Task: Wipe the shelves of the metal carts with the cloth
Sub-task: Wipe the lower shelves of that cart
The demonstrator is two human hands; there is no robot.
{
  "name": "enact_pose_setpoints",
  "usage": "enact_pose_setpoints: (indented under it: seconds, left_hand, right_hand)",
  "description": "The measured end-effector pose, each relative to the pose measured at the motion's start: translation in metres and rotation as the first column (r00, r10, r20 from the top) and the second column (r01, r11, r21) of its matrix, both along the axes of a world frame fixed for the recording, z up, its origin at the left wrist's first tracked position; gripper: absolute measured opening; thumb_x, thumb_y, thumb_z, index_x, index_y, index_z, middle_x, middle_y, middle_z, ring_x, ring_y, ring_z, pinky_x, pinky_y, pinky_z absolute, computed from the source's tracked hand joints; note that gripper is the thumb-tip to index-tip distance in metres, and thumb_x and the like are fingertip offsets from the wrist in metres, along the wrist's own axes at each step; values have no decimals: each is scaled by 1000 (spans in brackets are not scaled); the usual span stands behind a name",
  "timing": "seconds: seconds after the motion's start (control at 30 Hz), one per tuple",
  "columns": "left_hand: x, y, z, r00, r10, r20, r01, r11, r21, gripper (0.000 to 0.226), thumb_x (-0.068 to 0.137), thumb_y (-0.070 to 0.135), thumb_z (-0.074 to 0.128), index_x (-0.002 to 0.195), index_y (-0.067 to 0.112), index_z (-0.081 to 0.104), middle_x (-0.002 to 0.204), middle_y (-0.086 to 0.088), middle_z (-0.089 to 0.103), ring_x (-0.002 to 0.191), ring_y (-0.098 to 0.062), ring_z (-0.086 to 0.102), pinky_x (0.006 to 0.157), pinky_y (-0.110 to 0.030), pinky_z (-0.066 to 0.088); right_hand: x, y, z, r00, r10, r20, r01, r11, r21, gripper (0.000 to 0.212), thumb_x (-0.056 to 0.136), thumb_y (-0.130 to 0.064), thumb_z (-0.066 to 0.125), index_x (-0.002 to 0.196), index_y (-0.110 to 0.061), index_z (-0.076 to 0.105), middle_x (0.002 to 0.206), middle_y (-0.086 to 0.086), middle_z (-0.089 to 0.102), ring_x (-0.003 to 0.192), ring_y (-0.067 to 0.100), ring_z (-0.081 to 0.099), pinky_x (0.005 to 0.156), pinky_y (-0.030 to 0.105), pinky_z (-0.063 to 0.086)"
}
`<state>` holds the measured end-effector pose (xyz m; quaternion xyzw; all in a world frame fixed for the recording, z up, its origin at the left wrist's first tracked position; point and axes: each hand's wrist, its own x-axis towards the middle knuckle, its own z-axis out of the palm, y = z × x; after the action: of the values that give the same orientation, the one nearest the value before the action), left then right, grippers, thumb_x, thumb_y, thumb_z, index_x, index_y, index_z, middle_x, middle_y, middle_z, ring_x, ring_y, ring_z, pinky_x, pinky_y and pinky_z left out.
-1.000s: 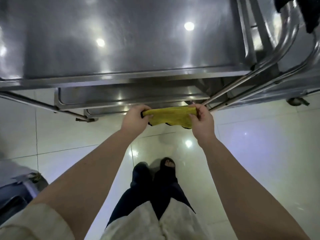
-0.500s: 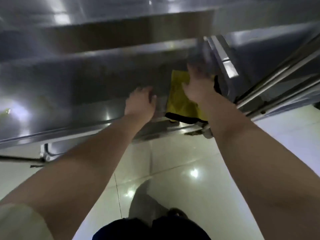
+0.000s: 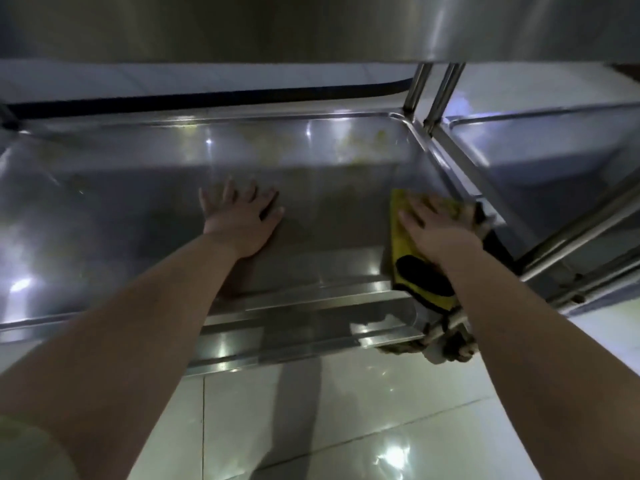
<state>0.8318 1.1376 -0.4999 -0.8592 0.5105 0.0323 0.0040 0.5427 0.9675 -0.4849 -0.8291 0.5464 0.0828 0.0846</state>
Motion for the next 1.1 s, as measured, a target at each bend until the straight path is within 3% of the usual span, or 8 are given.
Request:
enact_pose_setpoints:
  seconds: [0.13, 0.33, 0.4, 0.57, 0.73, 0.97, 1.03, 1.1]
  left_hand:
    - [3, -1, -8, 1000, 21, -19, -22, 998, -56, 55, 94, 64, 9, 148, 51, 9, 163, 12, 3, 150, -25, -1, 112, -65, -4]
    - [8, 2, -8, 999, 26, -35, -28, 998, -53, 50, 100, 53, 15, 150, 48, 9, 163, 11, -1, 150, -23, -2, 113, -62, -4]
    - [6, 4, -6, 999, 29, -31, -31, 998, -50, 51, 101, 48, 15, 151, 44, 7, 163, 10, -3, 150, -23, -4, 113, -61, -5]
    - [3, 7, -3, 998, 26, -49, -28, 999, -28, 53, 100, 51, 13, 152, 44, 2, 162, 12, -7, 150, -22, -7, 114, -59, -7]
    - [5, 7, -6, 997, 28, -76, -34, 996, -86, 51, 98, 59, 13, 148, 53, 6, 162, 15, -2, 150, -22, -4, 115, -56, -7]
    - [1, 3, -9, 997, 36, -64, -42, 996, -83, 49, 99, 54, 14, 148, 53, 6, 162, 15, -3, 150, -23, -3, 114, -57, -7]
    - [-1, 4, -10, 998, 45, -45, -50, 994, -98, 50, 99, 51, 15, 149, 51, 6, 162, 14, -2, 150, -23, -4, 114, -58, -8]
    - [-2, 7, -10, 997, 74, -33, -78, 987, -139, 54, 100, 47, 19, 152, 44, 4, 163, 11, -3, 150, -21, -8, 113, -58, -11]
  right_hand:
    - [19, -13, 0, 974, -216, 64, 217, 976, -9, 60, 91, -69, 10, 148, -50, 5, 163, -11, -4, 145, 48, -6, 108, 73, -3]
    - [150, 83, -2, 960, 255, 118, -244, 965, -100, 62, 93, -69, 13, 151, -46, 10, 164, -7, 3, 145, 47, -4, 109, 71, -5]
    - [165, 98, 0, 954, 292, 67, -282, 951, -122, 64, 93, -70, 12, 152, -46, 7, 164, -6, -2, 144, 48, -11, 106, 73, -11]
    - [169, 106, -7, 975, 216, 50, -210, 972, -104, 62, 92, -70, 10, 149, -50, -3, 163, -2, -12, 140, 46, -27, 95, 76, -23]
    - [125, 44, -8, 947, 270, 173, -247, 958, -143, 58, 92, -69, 15, 147, -53, 12, 162, -15, 4, 147, 38, -9, 106, 73, -11]
    - [40, -39, -5, 984, -86, 158, 102, 990, -98, 64, 89, -73, 17, 148, -52, 8, 162, -14, 5, 145, 47, -8, 107, 74, -6]
    - [69, -22, -4, 986, -65, 151, 81, 991, -105, 71, 85, -79, 16, 149, -51, 8, 163, -12, 4, 144, 49, -7, 109, 72, -5]
    - [116, 7, -2, 982, 81, 168, -65, 993, -100, 69, 87, -77, 20, 150, -49, 11, 163, -12, 3, 145, 48, -6, 109, 72, -4]
